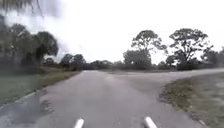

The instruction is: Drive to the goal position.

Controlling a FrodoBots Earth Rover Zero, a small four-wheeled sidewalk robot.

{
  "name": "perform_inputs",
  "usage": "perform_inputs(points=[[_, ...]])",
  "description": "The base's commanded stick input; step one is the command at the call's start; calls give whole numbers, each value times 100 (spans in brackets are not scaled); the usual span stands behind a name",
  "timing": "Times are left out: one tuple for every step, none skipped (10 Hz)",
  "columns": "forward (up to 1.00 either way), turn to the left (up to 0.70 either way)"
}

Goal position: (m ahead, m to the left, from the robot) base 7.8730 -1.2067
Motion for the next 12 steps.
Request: perform_inputs(points=[[85,13],[85,29],[85,34],[85,34],[85,34],[85,34],[85,0],[85,0],[85,0],[85,0],[85,0],[85,0]])
